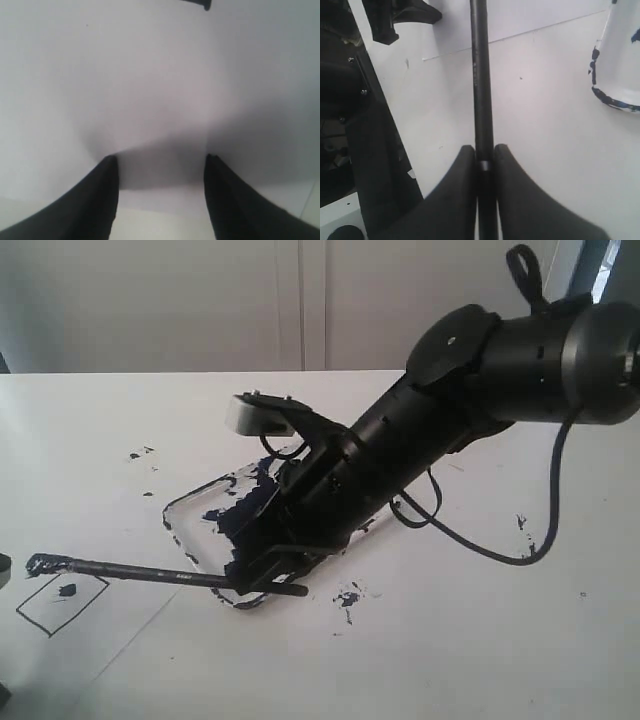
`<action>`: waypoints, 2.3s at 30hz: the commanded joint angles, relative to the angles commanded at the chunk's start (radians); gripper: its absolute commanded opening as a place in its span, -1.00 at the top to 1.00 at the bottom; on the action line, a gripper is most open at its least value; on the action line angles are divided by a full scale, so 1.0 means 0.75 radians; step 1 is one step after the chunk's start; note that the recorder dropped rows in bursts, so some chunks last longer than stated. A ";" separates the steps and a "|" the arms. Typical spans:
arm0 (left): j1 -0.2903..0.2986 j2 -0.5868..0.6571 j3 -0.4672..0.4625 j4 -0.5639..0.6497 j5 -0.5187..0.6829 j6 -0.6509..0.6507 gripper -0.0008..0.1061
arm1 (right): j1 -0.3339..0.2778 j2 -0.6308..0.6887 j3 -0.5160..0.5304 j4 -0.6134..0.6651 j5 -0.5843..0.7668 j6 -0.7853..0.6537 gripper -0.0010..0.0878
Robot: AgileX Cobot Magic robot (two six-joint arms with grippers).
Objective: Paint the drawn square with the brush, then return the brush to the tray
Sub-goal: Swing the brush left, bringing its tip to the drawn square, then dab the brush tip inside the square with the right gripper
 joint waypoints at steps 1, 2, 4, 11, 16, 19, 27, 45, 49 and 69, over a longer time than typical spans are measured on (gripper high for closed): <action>0.000 0.000 0.000 0.000 0.015 0.000 -0.07 | 0.000 0.004 0.000 0.000 -0.003 0.000 0.98; 0.000 0.000 0.000 0.000 0.027 0.000 -0.07 | 0.000 0.009 0.000 0.000 -0.006 0.000 0.98; 0.000 0.000 0.000 0.000 0.058 0.005 -0.07 | 0.000 0.018 0.000 -0.003 -0.011 0.000 0.98; 0.000 0.000 0.000 0.000 0.031 0.009 -0.07 | 0.000 0.052 0.000 -0.003 -0.001 0.000 0.98; 0.000 0.000 0.000 -0.003 0.018 0.009 -0.07 | 0.000 0.055 0.000 -0.003 -0.016 0.000 0.98; 0.000 0.000 0.000 -0.009 0.019 0.009 -0.07 | 0.000 0.055 0.000 -0.003 -0.026 0.000 0.98; 0.000 0.000 0.000 -0.042 0.019 0.009 -0.07 | 0.004 0.055 0.000 -0.006 -0.026 0.020 0.98; 0.000 0.000 0.000 -0.056 0.019 0.009 -0.07 | 0.044 0.087 0.000 -0.069 -0.064 0.084 0.98; 0.000 0.000 0.000 -0.056 0.017 0.009 -0.07 | 0.044 0.112 0.000 -0.069 -0.069 0.097 0.98; 0.000 0.000 0.000 -0.061 0.003 0.009 -0.07 | 0.079 0.121 -0.002 -0.027 -0.047 0.115 0.98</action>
